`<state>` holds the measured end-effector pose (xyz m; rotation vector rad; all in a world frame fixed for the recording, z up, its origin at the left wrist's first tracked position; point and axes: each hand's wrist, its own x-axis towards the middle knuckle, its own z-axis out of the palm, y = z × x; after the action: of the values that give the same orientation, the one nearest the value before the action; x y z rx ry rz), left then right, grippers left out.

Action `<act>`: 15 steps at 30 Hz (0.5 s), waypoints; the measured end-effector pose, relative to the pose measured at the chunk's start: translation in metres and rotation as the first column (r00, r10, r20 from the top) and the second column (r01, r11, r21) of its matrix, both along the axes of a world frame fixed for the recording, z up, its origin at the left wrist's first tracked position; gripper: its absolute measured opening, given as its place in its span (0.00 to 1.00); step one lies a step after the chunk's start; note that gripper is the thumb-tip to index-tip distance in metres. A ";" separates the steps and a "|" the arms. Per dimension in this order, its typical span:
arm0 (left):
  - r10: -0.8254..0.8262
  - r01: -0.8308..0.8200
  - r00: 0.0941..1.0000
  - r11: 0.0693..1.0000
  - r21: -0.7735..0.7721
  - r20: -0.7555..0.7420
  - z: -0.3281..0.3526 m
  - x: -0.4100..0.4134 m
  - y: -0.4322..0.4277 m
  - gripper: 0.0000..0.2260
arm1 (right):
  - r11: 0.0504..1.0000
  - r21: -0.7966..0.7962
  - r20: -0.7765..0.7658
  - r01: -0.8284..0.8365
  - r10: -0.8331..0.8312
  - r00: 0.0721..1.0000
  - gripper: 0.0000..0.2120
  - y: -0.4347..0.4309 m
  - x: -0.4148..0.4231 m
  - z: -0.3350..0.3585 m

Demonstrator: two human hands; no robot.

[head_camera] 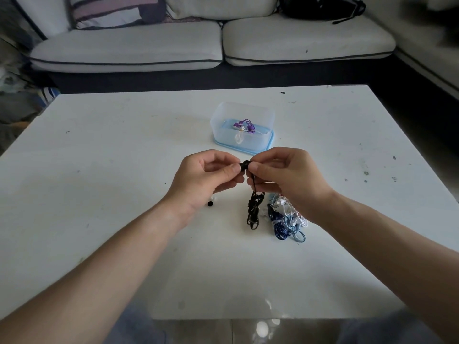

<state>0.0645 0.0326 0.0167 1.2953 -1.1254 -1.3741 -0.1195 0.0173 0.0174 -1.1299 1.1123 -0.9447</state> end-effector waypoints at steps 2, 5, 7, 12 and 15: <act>0.008 -0.006 0.998 1.000 0.031 -0.059 -0.001 0.000 0.000 0.04 | 1.000 -0.002 0.005 0.007 -0.007 1.000 0.04 -0.001 0.000 0.000; -0.002 0.008 0.994 0.999 0.052 -0.112 -0.001 0.001 0.000 0.05 | 1.000 -0.003 0.007 0.012 -0.012 1.000 0.06 -0.001 0.000 0.000; -0.005 0.012 0.992 0.999 0.053 -0.130 0.000 0.000 0.000 0.06 | 1.000 -0.006 0.008 0.007 -0.007 1.000 0.05 0.000 0.000 0.001; 0.000 0.005 0.994 0.999 0.049 -0.106 -0.001 0.000 0.001 0.06 | 1.000 -0.014 0.011 0.004 -0.003 1.000 0.05 0.000 0.000 0.000; 0.009 -0.005 0.997 0.999 0.047 -0.080 -0.001 -0.001 0.001 0.07 | 1.000 -0.020 -0.004 0.001 -0.001 1.000 0.04 0.000 0.000 0.000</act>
<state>0.0638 0.0333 0.0158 1.2648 -1.0397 -1.4420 -0.1195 0.0175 0.0178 -1.1483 1.1094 -0.9570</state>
